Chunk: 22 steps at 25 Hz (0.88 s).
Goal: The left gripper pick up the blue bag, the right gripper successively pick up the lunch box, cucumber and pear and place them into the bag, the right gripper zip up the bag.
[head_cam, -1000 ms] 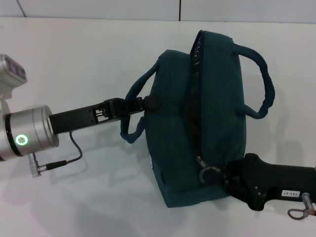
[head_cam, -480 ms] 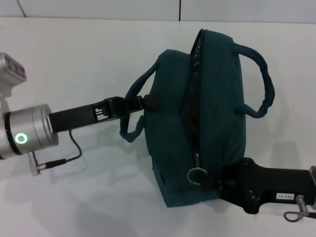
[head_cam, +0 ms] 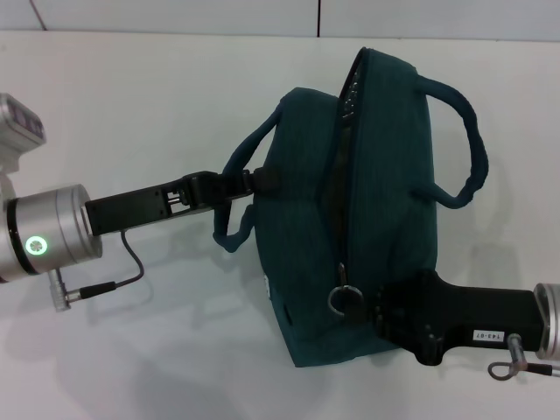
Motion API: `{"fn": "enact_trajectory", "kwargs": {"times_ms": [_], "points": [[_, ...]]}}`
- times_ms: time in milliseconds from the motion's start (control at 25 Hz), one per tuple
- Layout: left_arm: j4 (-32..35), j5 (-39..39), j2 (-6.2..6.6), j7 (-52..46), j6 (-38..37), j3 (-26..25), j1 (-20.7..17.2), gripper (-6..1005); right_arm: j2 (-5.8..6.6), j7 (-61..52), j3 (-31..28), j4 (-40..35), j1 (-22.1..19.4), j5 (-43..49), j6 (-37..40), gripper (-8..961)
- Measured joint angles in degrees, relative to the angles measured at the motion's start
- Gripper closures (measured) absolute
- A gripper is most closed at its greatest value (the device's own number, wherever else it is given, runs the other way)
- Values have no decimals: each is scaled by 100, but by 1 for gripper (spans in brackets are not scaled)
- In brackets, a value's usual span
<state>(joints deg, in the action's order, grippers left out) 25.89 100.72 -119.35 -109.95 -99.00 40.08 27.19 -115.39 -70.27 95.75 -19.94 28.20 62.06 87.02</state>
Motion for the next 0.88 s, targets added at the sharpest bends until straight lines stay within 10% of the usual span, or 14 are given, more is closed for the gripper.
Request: {"fn": "enact_trajectory", "kwargs": {"times_ms": [880], "points": [[19,-93,12,69,39,-9,-9,885,153,243,-599,-18,-260,-45,401,935]]}}
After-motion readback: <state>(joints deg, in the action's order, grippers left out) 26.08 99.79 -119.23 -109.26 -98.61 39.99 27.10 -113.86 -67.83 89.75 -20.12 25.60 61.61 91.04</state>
